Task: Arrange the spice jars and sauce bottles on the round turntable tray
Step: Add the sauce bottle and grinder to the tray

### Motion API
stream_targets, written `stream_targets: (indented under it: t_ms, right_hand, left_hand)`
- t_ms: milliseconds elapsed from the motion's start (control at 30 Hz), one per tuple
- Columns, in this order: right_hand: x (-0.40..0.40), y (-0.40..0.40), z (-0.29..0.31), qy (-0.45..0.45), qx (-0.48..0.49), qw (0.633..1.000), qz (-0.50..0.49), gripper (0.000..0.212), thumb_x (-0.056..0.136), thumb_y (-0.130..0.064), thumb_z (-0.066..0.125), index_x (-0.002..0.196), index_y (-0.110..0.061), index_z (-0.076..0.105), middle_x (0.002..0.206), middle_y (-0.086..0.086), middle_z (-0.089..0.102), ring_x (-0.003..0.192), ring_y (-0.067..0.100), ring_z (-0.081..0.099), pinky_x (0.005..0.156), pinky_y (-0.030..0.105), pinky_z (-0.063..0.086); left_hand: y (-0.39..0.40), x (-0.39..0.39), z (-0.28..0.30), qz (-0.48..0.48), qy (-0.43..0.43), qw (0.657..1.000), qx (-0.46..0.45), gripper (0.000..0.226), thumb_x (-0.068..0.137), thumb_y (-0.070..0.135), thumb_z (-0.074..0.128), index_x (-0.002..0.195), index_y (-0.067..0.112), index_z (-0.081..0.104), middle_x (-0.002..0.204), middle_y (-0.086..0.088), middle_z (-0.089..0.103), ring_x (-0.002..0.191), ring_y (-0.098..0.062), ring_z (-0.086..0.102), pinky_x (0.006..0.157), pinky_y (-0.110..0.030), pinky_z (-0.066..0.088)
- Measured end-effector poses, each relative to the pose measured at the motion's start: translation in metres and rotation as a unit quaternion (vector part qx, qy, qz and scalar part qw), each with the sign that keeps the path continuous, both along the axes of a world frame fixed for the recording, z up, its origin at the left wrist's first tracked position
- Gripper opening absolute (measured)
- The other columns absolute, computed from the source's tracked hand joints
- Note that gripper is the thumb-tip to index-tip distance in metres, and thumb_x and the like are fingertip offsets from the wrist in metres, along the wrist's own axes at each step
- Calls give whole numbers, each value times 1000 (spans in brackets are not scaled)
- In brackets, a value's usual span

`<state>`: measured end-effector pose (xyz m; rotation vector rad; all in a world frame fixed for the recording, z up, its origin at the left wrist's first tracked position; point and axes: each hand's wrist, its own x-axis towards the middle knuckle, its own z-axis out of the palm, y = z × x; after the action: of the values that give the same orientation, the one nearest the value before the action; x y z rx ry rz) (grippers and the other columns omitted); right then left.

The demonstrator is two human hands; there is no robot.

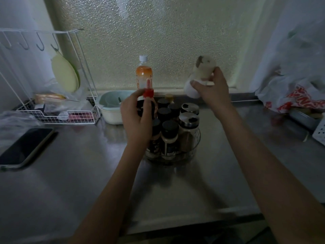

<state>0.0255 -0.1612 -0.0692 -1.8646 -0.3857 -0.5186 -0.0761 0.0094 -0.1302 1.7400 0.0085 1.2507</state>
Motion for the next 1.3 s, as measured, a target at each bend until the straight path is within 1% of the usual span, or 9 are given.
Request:
stream_targets:
  t_ms: [233, 367, 500, 633, 767, 833, 1100, 1200, 1300]
  right_hand:
    - [28, 11, -16, 87, -1, 996, 21, 55, 77, -33, 72, 124, -20, 45, 112, 4, 58, 105, 23, 59, 89, 44, 54]
    - [39, 14, -21, 144, -39, 988, 48, 76, 72, -36, 75, 136, -17, 38, 130, 6, 55, 114, 23, 56, 93, 41, 52]
    - [38, 14, -24, 163, -130, 974, 94, 62, 67, -46, 75, 114, -15, 50, 106, 4, 58, 93, 19, 57, 74, 33, 48]
    - [37, 19, -28, 180, -250, 943, 123, 73, 66, -65, 67, 118, -18, 51, 105, -5, 56, 100, 16, 57, 81, 33, 46]
    - [38, 21, -29, 231, -301, 914, 147, 63, 68, -78, 54, 94, -21, 57, 91, -3, 58, 86, 17, 57, 77, 34, 43]
    - [36, 21, -26, 263, -299, 902, 166, 79, 64, -85, 45, 106, -21, 62, 108, 2, 66, 99, 22, 62, 90, 41, 46]
    - [37, 46, -11, 131, -310, 935, 113, 43, 92, -45, 50, 124, -17, 56, 124, 5, 58, 103, 18, 56, 81, 29, 40]
    - [39, 65, -3, 103, -382, 907, 145, 45, 92, -37, 52, 135, -23, 49, 141, 3, 50, 121, 21, 52, 88, 26, 37]
    - [39, 80, -6, 99, -434, 882, 154, 34, 90, -29, 59, 122, -19, 59, 130, 8, 57, 109, 21, 54, 83, 26, 38]
  left_hand:
    - [7, 8, -28, -57, 4, 995, -85, 52, 85, 34, 46, 130, 9, 44, 129, -8, 53, 121, -18, 50, 102, -42, 43]
    - [18, 17, -28, -93, 10, 959, -266, 32, 93, 22, 41, 122, 9, 49, 117, 0, 59, 107, -2, 56, 78, -6, 45]
    - [29, 29, -37, -173, 70, 877, -442, 24, 97, 27, 36, 95, 18, 59, 84, 4, 66, 76, -7, 61, 57, -14, 49]
    - [32, 38, -50, -199, 138, 869, -432, 25, 86, 36, 48, 91, 15, 62, 93, -11, 59, 89, -22, 54, 73, -31, 46]
    - [33, 38, -51, -171, 159, 881, -411, 20, 92, 25, 42, 80, 16, 55, 86, -10, 51, 83, -21, 48, 67, -27, 44]
    - [35, 38, -52, -193, 164, 871, -421, 24, 82, 37, 51, 89, 16, 60, 94, -13, 55, 89, -22, 51, 79, -35, 43]
    - [34, 39, -51, -179, 195, 867, -422, 22, 76, 39, 50, 74, 17, 54, 86, -12, 52, 87, -23, 47, 80, -39, 41]
    - [36, 40, -53, -181, 198, 880, -392, 23, 89, 35, 41, 76, 21, 55, 84, -9, 53, 82, -15, 49, 79, -24, 43]
    - [45, 52, -72, -201, 189, 871, -407, 43, 65, 57, 54, 86, 20, 59, 101, -7, 52, 93, -20, 46, 84, -39, 40]
